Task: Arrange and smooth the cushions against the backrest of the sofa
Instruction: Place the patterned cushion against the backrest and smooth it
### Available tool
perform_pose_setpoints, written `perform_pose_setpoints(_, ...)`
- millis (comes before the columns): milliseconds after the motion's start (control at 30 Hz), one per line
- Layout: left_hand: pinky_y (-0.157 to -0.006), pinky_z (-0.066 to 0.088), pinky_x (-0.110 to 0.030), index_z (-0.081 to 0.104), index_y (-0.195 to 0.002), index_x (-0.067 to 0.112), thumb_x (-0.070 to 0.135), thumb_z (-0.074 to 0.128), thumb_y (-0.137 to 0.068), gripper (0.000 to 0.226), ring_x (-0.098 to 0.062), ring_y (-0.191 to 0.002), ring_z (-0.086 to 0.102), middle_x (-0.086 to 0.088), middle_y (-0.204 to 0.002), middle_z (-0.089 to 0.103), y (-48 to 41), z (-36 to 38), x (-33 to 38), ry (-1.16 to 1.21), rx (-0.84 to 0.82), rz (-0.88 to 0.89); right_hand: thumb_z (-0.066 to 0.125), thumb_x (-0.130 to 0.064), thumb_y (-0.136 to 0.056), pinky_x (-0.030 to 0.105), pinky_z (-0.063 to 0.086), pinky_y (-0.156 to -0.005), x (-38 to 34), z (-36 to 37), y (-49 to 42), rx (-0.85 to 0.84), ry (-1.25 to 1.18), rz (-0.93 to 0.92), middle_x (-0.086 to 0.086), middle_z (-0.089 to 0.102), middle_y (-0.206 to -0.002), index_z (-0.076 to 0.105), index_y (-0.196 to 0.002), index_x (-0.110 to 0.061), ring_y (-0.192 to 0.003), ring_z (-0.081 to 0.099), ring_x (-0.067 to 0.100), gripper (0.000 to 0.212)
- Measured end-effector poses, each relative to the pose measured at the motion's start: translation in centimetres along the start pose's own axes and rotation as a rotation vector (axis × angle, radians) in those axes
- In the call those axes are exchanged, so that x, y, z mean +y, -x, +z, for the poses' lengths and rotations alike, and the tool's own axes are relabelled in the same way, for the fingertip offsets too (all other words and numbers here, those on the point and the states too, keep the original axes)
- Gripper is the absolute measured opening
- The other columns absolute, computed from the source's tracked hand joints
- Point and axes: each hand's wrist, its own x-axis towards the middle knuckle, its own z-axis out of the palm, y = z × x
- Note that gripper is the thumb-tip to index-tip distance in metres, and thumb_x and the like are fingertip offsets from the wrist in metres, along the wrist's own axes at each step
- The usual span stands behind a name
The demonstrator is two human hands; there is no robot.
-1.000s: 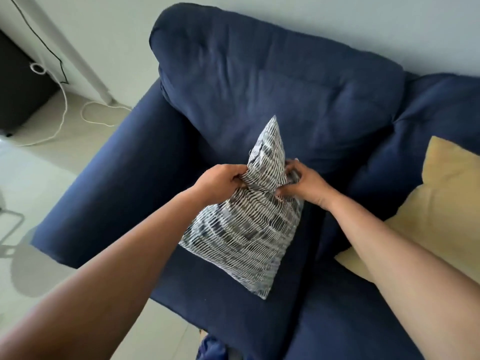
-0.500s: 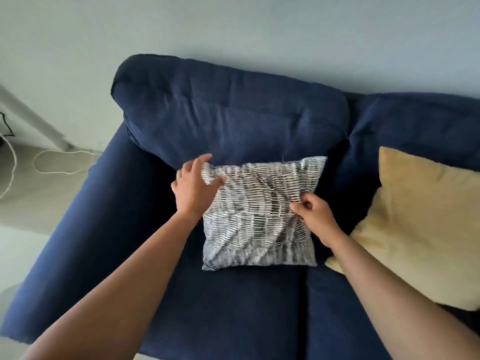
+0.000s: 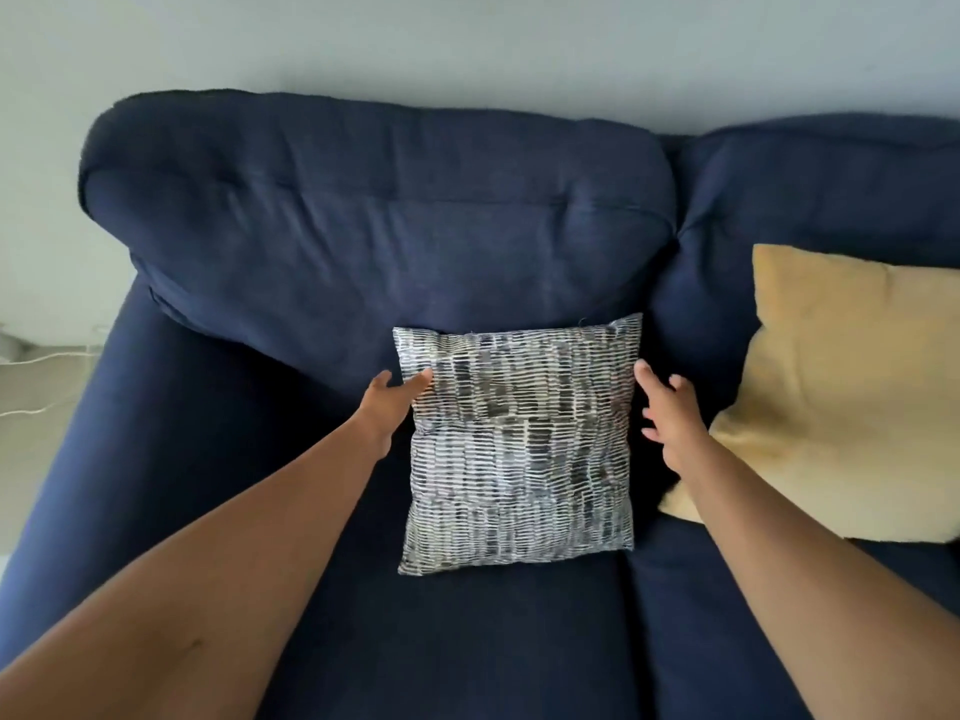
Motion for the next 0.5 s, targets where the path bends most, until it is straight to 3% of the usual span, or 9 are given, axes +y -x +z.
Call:
perform_pose_setpoints(100, -0.109, 0.03, -0.043, 0.033, -0.155, 0.02, 0.049, 0.071, -0.088, 0.083, -0.022, -0.133, 0.048, -0.001, -0.154, 0.045, -1.1, 1.0, -0.5, 0.011, -0.047, 0.007, 0.062, -0.062, -0.086, 0.048, 0.033, -0.115, 0.1, -0.2, -1.8, -0.028, 0.074, 0.03, 0.004, 0.026, -0.163, 0.012, -0.159, -0.023, -0.144, 0.034, 0.029, 0.097)
perform_pose_setpoints(200, -0.072, 0.051, -0.025, 0.061, -0.125, 0.018, 0.033, 0.073, -0.09, 0.04, -0.009, -0.085, 0.069, 0.0, -0.119, 0.07, -1.6, 2.1, -1.2, 0.086, 0.003, 0.047, 0.069, -0.063, -0.079, 0.046, 0.032, -0.115, 0.5, 0.9, -2.7, -0.124, 0.017, 0.1, 0.0, 0.023, -0.164, 0.004, -0.159, -0.027, -0.145, 0.033, 0.03, 0.109)
perform_pose_setpoints(267, -0.051, 0.055, -0.023, 0.068, -0.107, 0.014, 0.023, 0.073, -0.092, 0.018, -0.015, -0.076, 0.074, -0.003, -0.097, 0.076, -1.6, 2.6, -1.5, 0.164, 0.047, 0.051, 0.075, -0.064, -0.072, 0.044, 0.038, -0.108, 0.9, 2.2, -2.9, -0.156, -0.017, 0.128, 0.001, 0.039, -0.156, 0.016, -0.158, -0.024, -0.136, 0.045, 0.027, 0.112)
perform_pose_setpoints(367, -0.064, 0.06, -0.031, 0.072, -0.101, 0.013, 0.013, 0.07, -0.094, 0.008, -0.021, -0.079, 0.077, -0.004, -0.089, 0.079, -0.9, 2.7, -1.1, 0.247, 0.019, 0.099, 0.081, -0.052, -0.072, 0.05, 0.047, -0.103, 1.5, 4.4, -2.4, -0.213, -0.036, 0.125, 0.007, 0.065, -0.13, 0.055, -0.133, -0.018, -0.113, 0.063, 0.028, 0.074)
perform_pose_setpoints(433, -0.064, 0.061, -0.032, 0.072, -0.1, 0.013, 0.008, 0.067, -0.095, 0.009, -0.021, -0.081, 0.077, -0.003, -0.089, 0.08, 0.0, 2.1, -0.6, 0.28, -0.007, 0.145, 0.076, -0.032, -0.085, 0.053, 0.053, -0.096, 1.4, 5.7, -1.6, -0.171, -0.07, 0.072, 0.014, 0.07, -0.119, 0.064, -0.115, -0.016, -0.102, 0.068, 0.032, 0.036)
perform_pose_setpoints(500, -0.058, 0.06, -0.028, 0.072, -0.1, 0.012, 0.005, 0.064, -0.096, 0.011, -0.018, -0.076, 0.077, -0.002, -0.086, 0.08, 1.0, 0.7, 0.0, 0.307, -0.016, 0.189, 0.072, -0.019, -0.089, 0.046, 0.057, -0.087, 0.7, 6.4, -0.5, -0.114, -0.131, -0.005, 0.011, 0.074, -0.109, 0.068, -0.103, -0.017, -0.096, 0.071, 0.029, 0.015)
